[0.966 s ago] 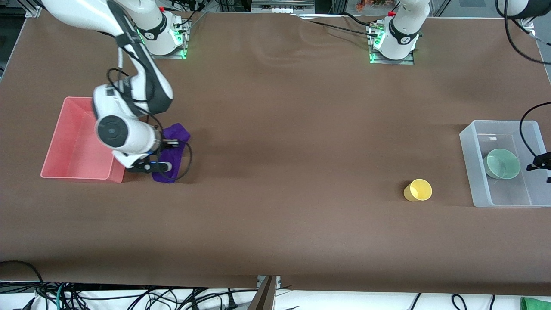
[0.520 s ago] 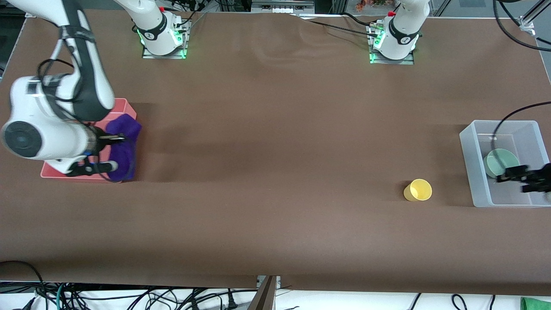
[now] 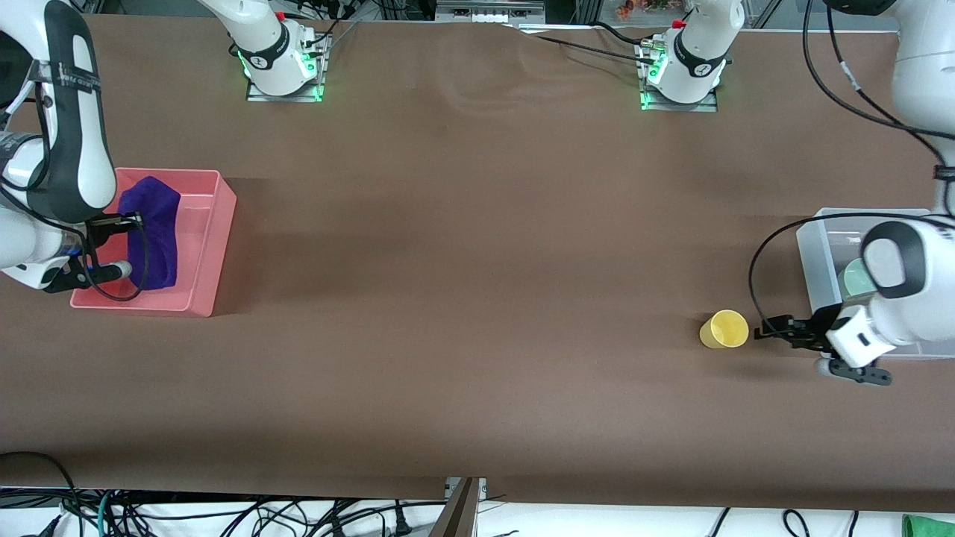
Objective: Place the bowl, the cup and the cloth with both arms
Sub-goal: 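Lift the purple cloth into the pink bin while the left gripper reaches the cup, then grasp the yellow cup with the left gripper while the right gripper releases the cloth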
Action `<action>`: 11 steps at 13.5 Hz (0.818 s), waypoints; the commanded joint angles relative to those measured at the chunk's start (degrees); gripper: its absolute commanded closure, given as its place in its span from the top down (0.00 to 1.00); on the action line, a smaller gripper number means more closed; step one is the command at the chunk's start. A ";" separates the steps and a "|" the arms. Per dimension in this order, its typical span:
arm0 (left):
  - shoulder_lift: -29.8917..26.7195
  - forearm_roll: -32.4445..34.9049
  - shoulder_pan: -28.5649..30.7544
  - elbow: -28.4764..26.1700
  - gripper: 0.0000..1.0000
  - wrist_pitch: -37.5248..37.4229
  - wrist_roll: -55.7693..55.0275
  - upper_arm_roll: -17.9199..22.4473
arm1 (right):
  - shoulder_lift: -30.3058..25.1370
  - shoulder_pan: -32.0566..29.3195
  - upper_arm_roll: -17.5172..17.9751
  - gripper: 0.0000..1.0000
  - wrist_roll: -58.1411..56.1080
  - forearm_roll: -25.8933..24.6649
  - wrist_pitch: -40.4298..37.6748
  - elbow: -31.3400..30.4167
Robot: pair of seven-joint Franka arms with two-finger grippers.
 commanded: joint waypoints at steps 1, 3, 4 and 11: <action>-0.11 -1.22 -0.52 -2.51 0.64 1.99 -0.08 -0.08 | -0.70 -0.17 -1.85 0.00 -4.61 -0.03 4.68 -5.30; -0.01 -1.22 -0.79 -3.30 0.43 1.99 -0.08 -0.08 | -0.70 -0.17 -2.99 0.00 -6.03 -0.03 9.60 -9.51; 0.07 -1.22 -0.70 -3.48 0.20 1.99 -0.08 -0.08 | -0.70 -0.26 -3.43 0.00 -6.12 -0.03 12.32 -11.88; -2.46 -1.31 0.70 -1.38 0.00 -2.47 -1.57 0.19 | -0.26 -0.44 -5.11 0.27 -6.29 0.23 28.68 -23.24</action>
